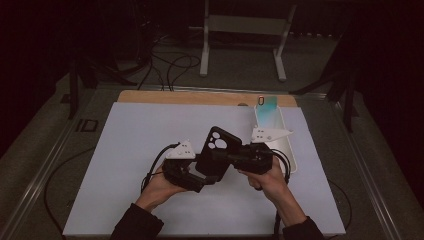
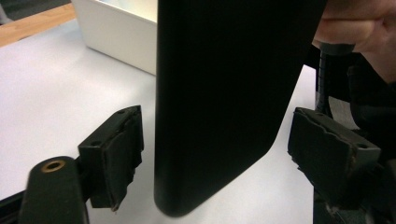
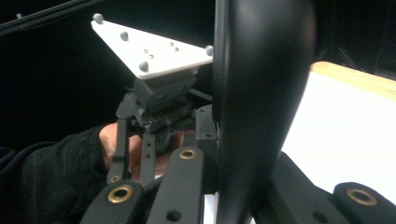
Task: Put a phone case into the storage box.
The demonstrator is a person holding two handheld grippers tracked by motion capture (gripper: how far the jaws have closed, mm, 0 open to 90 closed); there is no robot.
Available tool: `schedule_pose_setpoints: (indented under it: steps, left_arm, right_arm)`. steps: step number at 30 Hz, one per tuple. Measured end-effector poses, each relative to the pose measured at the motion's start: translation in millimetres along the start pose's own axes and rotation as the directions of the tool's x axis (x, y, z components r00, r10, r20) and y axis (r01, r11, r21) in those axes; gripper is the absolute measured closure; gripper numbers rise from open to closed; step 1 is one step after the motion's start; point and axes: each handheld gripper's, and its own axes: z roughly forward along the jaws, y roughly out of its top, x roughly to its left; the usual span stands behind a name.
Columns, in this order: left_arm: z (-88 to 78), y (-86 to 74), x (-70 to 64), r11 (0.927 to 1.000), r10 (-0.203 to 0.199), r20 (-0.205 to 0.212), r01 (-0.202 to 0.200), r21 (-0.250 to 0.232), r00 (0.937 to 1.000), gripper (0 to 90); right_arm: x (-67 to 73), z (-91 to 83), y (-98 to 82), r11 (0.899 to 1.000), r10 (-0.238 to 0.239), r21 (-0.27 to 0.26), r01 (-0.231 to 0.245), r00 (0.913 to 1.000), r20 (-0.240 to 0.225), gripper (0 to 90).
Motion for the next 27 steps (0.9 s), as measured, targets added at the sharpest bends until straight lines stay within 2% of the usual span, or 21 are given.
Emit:
schedule_pose_setpoints:
  steps: [1,4,6,7,10,11,13,17,18,22,24,25,26,27]
  left_arm:
    - [-0.6,0.1,-0.1,1.0000,-0.001,0.014,0.001,-0.006,0.9999,22.7]
    - [-1.2,0.1,-0.2,1.0000,0.001,0.020,-0.001,-0.007,0.9998,25.6]
    - [-1.8,0.0,-0.3,0.9999,0.007,0.031,-0.006,-0.013,0.9995,32.9]
    - [-2.3,0.0,-0.7,0.9998,0.010,0.032,-0.010,-0.016,0.9994,32.9]
    - [-4.1,-0.2,-0.2,0.9995,0.014,0.046,-0.012,-0.028,0.9989,40.7]
    - [-4.6,-0.4,0.0,0.9994,0.017,0.055,-0.015,-0.030,0.9984,49.0]
    - [-5.0,-0.5,-0.8,0.9993,0.028,0.063,-0.027,-0.027,0.9976,50.6]
    - [-4.7,-1.7,-1.1,0.9990,0.043,0.081,-0.042,-0.016,0.9958,61.8]
    - [-4.3,-2.1,-1.3,0.9990,0.043,0.086,-0.042,-0.017,0.9953,61.8]
    - [-3.8,-3.8,-1.8,0.9986,0.052,0.104,-0.050,-0.019,0.9932,73.8]
    - [-3.9,-4.4,-1.6,0.9986,0.049,0.102,-0.047,-0.023,0.9936,78.5]
    - [-3.8,-4.8,-1.1,0.9987,0.048,0.103,-0.045,-0.025,0.9936,78.5]
    - [-3.9,-5.2,-0.7,0.9987,0.046,0.099,-0.043,-0.027,0.9940,83.4]
    - [-3.9,-5.8,0.0,0.9986,0.045,0.082,-0.043,-0.030,0.9956,84.0]
  right_arm:
    - [1.6,0.6,1.0,1.000,-0.010,0.002,0.010,0.9998,-0.017,86.0]
    - [2.4,1.0,1.9,1.000,-0.020,0.008,0.020,0.9996,-0.020,86.0]
    - [1.9,1.8,2.2,1.000,-0.023,0.015,0.023,0.9995,-0.023,86.1]
    - [1.9,1.8,2.2,1.000,-0.023,0.015,0.023,0.9995,-0.023,86.1]
    - [1.2,2.6,1.8,0.999,-0.032,0.029,0.032,0.9994,-0.017,86.0]
    - [0.6,2.2,2.0,0.999,-0.034,0.029,0.035,0.9993,-0.017,86.0]
    - [0.6,2.0,2.3,0.999,-0.039,0.034,0.040,0.9991,-0.012,85.9]
    - [-0.6,-0.7,4.0,0.997,-0.063,0.053,0.062,0.9980,0.011,83.3]
    - [-0.6,-0.7,4.0,0.997,-0.063,0.053,0.062,0.9980,0.011,83.3]
    - [-0.4,-2.6,5.9,0.993,-0.093,0.070,0.091,0.9950,0.035,72.2]
    - [-0.5,-2.8,6.1,0.994,-0.092,0.070,0.088,0.9946,0.049,66.1]
    - [-0.5,-2.8,6.1,0.994,-0.092,0.070,0.088,0.9946,0.049,66.1]
    - [-0.9,-2.9,6.0,0.994,-0.087,0.065,0.084,0.9948,0.054,58.6]
    - [-0.9,-2.7,5.9,0.995,-0.087,0.063,0.083,0.9944,0.061,57.7]
